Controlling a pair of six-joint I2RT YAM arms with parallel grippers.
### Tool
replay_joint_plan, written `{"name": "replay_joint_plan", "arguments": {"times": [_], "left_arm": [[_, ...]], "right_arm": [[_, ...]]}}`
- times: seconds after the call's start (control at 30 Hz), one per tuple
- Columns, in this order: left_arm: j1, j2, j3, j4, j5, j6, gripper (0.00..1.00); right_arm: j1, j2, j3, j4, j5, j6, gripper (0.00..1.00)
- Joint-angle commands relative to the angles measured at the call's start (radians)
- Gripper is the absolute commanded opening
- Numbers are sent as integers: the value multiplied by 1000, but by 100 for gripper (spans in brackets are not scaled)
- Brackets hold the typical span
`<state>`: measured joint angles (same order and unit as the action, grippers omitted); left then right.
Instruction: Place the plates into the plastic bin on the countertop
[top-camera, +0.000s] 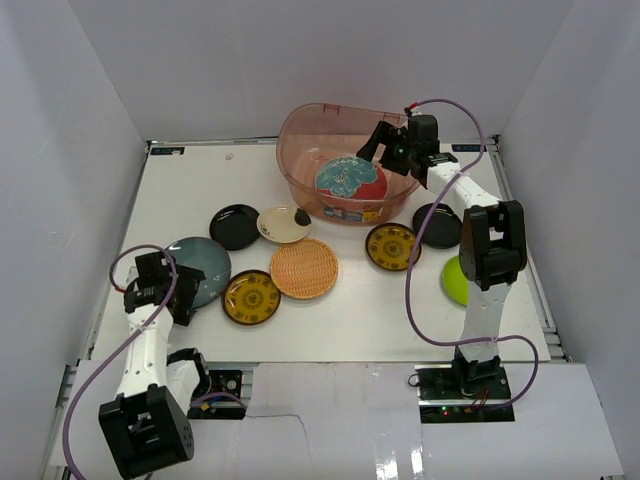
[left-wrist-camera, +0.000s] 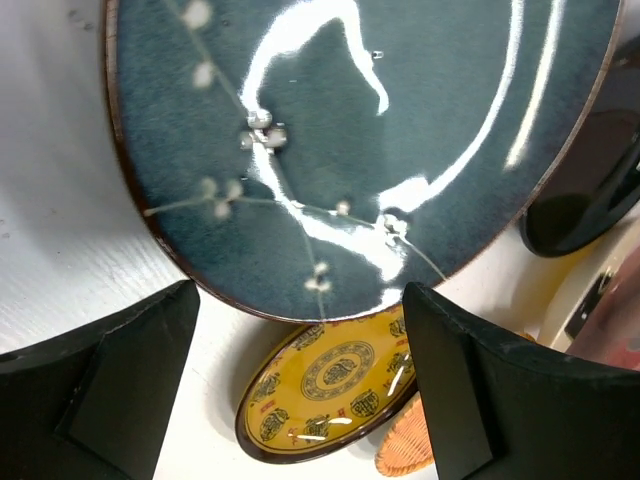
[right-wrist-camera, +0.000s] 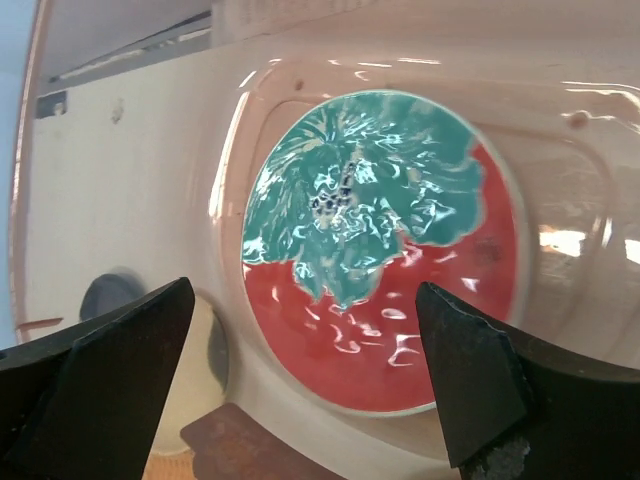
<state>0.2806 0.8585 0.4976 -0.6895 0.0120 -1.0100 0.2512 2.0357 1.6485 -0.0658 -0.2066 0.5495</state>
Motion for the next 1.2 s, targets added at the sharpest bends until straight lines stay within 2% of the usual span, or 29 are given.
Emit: {"name": "replay_joint_plan", "arguments": {"times": [0.0, 0.03, 0.17, 0.2, 0.37, 0.57, 0.6, 0.7, 0.83, 0.93, 1.03, 1.07, 1.17], "left_arm": [[25, 10, -60, -39, -14, -85, 94], [25, 7, -79, -22, -14, -114, 93], [25, -3, -122, -28, -14, -134, 92], [26, -3, -117, -33, 20, -133, 92], [26, 45, -54, -38, -33, -117, 90], [26, 5, -203, 103, -60, -194, 79], [28, -4, -211, 114, -64, -197, 74], [26, -36, -215, 128, -89, -203, 70], [26, -82, -266, 207, -125, -211, 57], [28, -130, -294, 255, -153, -168, 37], [26, -186, -275, 248, -194, -128, 26], [26, -202, -269, 243, -205, -109, 16], [26, -239, -217, 229, -242, -59, 4]], "right_arm": [[7, -2, 33, 50, -77, -7, 100], [7, -3, 30, 54, -88, -6, 96], [8, -35, 2, 101, -138, -2, 95], [10, -49, 0, 109, -143, -2, 95], [14, -95, -18, 136, -171, 1, 97], [17, -205, -121, 199, -200, 29, 99], [19, -224, -139, 213, -206, 36, 99], [33, -304, -220, 263, -214, 56, 100], [77, -391, -334, 319, -221, 72, 100], [109, -443, -414, 327, -229, 75, 100], [151, -488, -493, 324, -226, 63, 100], [164, -505, -530, 320, -217, 55, 100], [204, -528, -572, 299, -211, 43, 100]]}}
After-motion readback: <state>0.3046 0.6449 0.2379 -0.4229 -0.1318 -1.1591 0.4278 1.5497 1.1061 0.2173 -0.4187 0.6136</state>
